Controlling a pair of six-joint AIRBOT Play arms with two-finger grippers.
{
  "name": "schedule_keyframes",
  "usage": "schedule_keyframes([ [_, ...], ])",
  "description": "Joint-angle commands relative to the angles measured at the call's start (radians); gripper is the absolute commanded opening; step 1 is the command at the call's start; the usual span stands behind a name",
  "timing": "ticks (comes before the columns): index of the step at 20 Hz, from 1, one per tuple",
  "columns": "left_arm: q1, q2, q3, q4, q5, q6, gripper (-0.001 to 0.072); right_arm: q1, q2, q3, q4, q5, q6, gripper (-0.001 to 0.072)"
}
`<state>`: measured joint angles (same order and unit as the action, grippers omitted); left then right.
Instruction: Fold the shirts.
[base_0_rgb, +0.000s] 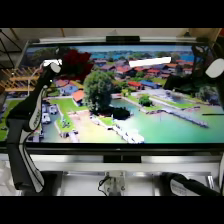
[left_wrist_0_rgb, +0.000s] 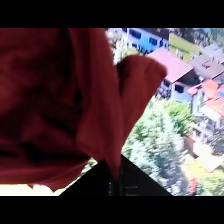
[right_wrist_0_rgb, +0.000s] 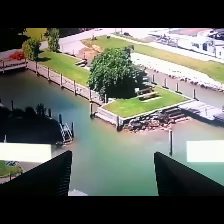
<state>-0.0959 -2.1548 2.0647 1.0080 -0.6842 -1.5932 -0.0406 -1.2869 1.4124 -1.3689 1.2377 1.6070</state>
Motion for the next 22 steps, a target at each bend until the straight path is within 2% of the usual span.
schedule_keyframes([
  [1,-0.018,0.120,0.003,-0.026,0.016,0.147,0.0032,0.000,0.000,0.000,-0.021,-0.023,-0.056,0.0628],
  [3,-0.050,0.291,0.003,-0.025,-0.002,0.280,0.0031,-0.001,0.011,0.008,-0.033,0.004,-0.104,0.0628],
  [5,-0.101,0.497,0.002,-0.024,-0.037,0.354,0.0031,-0.001,0.050,0.058,-0.119,0.045,-0.131,0.0628],
  [8,-0.212,0.780,-0.004,-0.001,-0.066,0.355,0.0031,-0.001,0.169,0.176,-0.262,0.072,-0.131,0.0628],
  [12,-0.406,1.001,-0.134,0.005,-0.078,0.328,0.0031,-0.001,0.380,0.246,-0.290,0.071,-0.130,0.0628],
  [15,-0.555,1.002,-0.267,0.005,-0.076,0.261,0.0032,-0.001,0.503,0.246,-0.290,0.115,-0.129,0.0628],
  [18,-0.665,0.922,-0.441,0.005,-0.075,0.193,0.0032,-0.001,0.553,0.246,-0.290,0.227,-0.103,0.0628],
  [20,-0.704,0.839,-0.536,0.005,-0.076,0.182,0.0032,-0.001,0.549,0.234,-0.285,0.314,-0.054,0.0628],
  [22,-0.710,0.752,-0.583,0.003,-0.079,0.159,0.0033,-0.001,0.548,0.169,-0.246,0.334,-0.035,0.0628],
])
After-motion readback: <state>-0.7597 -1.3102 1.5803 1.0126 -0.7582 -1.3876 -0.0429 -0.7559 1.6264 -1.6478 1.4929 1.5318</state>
